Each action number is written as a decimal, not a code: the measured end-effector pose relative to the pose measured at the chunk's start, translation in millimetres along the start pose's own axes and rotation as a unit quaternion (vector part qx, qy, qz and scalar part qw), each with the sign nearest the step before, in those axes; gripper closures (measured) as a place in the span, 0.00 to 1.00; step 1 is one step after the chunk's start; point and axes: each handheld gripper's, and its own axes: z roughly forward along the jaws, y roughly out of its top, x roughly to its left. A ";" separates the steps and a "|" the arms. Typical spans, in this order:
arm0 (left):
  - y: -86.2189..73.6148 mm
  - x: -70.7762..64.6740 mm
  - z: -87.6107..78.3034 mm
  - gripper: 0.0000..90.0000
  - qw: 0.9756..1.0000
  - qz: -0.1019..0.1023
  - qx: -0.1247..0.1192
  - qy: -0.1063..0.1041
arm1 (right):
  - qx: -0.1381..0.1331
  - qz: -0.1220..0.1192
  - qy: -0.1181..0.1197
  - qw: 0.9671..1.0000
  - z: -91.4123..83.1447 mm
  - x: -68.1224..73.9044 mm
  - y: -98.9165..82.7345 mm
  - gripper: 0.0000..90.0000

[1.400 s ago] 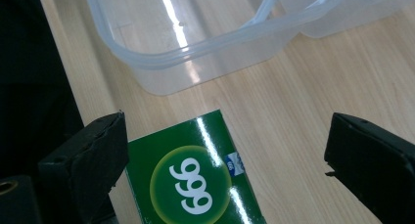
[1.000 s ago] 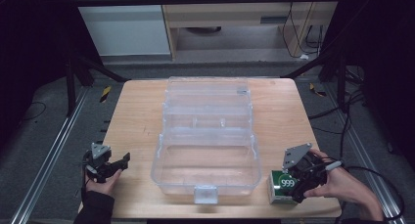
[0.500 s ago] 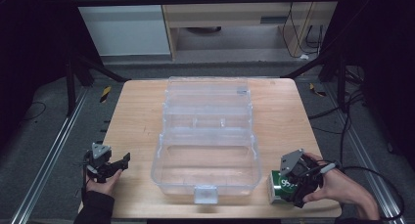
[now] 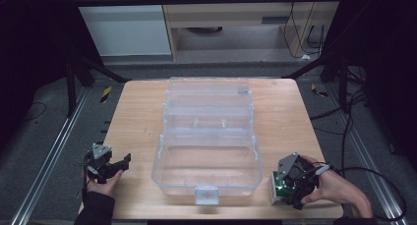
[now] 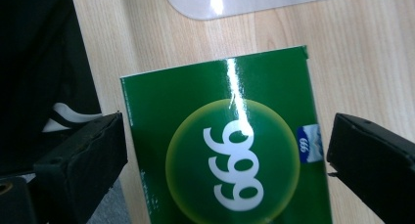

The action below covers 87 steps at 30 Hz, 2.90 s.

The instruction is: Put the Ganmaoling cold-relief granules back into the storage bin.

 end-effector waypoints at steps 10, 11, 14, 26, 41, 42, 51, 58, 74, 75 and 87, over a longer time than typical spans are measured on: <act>0.1 -0.3 0.4 0.30 1.000 -0.001 0.000 0.000 | 0.011 -0.020 0.022 0.999 14.5 -3.1 -1.9 0.05; 0.1 -0.2 0.4 0.30 1.000 -0.001 0.000 0.000 | 0.011 -0.020 0.022 0.999 14.5 -3.1 -1.9 0.05; 0.0 0.0 0.7 0.30 1.000 -0.001 0.000 0.000 | 0.014 -0.018 0.025 0.999 17.5 -4.9 -2.4 0.07; -0.1 0.2 0.3 0.30 1.000 0.000 0.000 0.000 | 0.013 -0.011 0.036 0.999 19.6 -7.5 -7.6 0.17; -0.1 -0.2 0.7 0.30 1.000 0.001 0.003 -0.001 | -0.017 0.006 0.003 1.000 -22.0 -3.3 0.5 0.18; -0.1 -0.2 0.9 0.30 1.000 0.002 0.004 -0.001 | -0.019 0.007 0.003 1.000 -25.0 -3.0 1.6 0.18; -0.1 -0.3 0.9 0.30 1.000 0.001 0.004 -0.002 | -0.033 0.018 -0.006 0.999 -50.0 -2.6 11.9 0.18; -0.1 0.0 0.9 0.30 1.000 0.001 0.005 -0.004 | -0.042 0.025 -0.013 0.999 -68.4 -5.2 21.3 0.18; -0.1 1.0 3.1 0.29 1.000 -0.009 0.009 -0.007 | -0.048 -0.004 -0.026 0.999 -96.9 -6.6 48.8 0.18; 0.1 0.7 3.0 0.29 1.000 -0.007 0.009 -0.006 | -0.053 -0.005 -0.029 0.998 -100.4 -7.5 53.3 0.18; 0.6 -0.3 4.6 0.29 1.000 -0.003 0.012 -0.007 | -0.061 -0.025 -0.025 0.998 -103.9 -12.7 85.9 0.18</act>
